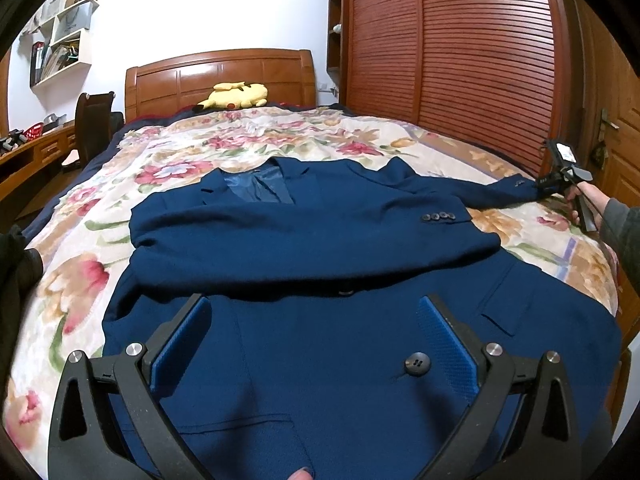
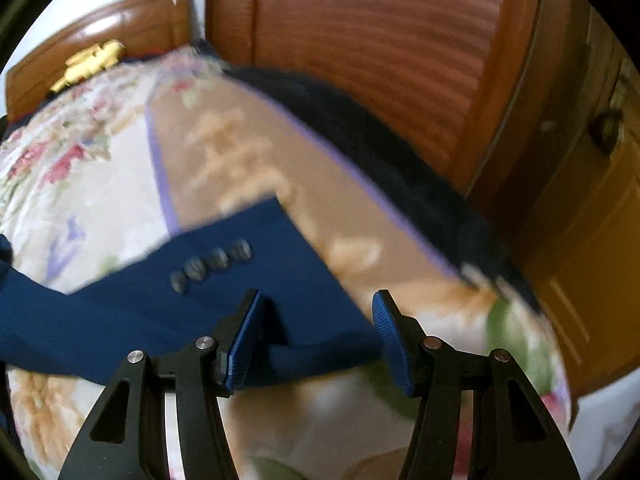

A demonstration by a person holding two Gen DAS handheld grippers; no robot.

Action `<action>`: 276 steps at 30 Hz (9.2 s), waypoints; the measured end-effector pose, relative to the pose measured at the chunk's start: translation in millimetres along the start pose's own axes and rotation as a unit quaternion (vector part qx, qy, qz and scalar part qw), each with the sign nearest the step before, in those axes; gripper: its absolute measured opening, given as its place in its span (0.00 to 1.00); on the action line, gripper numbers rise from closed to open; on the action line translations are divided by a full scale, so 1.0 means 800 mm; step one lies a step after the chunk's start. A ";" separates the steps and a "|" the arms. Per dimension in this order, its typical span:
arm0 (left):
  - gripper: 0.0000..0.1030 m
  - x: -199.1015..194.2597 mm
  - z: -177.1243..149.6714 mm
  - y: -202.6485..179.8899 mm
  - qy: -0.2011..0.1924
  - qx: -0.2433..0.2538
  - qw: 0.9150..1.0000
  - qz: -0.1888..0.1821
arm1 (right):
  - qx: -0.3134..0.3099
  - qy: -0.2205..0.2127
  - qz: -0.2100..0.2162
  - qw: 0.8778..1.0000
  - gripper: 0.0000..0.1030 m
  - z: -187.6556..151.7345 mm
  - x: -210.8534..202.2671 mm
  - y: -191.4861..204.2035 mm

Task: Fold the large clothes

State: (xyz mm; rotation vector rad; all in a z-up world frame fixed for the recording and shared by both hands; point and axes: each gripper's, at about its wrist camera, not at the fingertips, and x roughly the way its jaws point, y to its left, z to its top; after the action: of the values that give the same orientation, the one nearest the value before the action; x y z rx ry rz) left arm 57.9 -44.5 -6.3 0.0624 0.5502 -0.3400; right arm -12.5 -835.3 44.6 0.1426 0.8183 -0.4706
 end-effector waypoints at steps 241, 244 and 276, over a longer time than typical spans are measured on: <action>0.76 -0.106 0.015 0.104 0.042 -0.007 0.998 0.053 | -0.242 -0.166 0.321 0.900 0.57 -0.251 -0.231 0.111; 0.77 -0.117 0.001 0.105 0.037 -0.004 0.998 0.055 | -0.246 -0.166 0.323 0.899 0.57 -0.252 -0.230 0.119; 0.77 -0.156 -0.138 0.121 0.057 -0.031 0.994 0.085 | -0.340 -0.151 0.318 0.872 0.57 -0.294 -0.230 0.163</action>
State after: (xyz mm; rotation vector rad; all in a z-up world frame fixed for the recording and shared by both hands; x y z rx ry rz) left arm -64.5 100.8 -38.3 0.0693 0.6634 -0.1542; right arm -218.0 -585.4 11.7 -0.3097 0.5421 0.4281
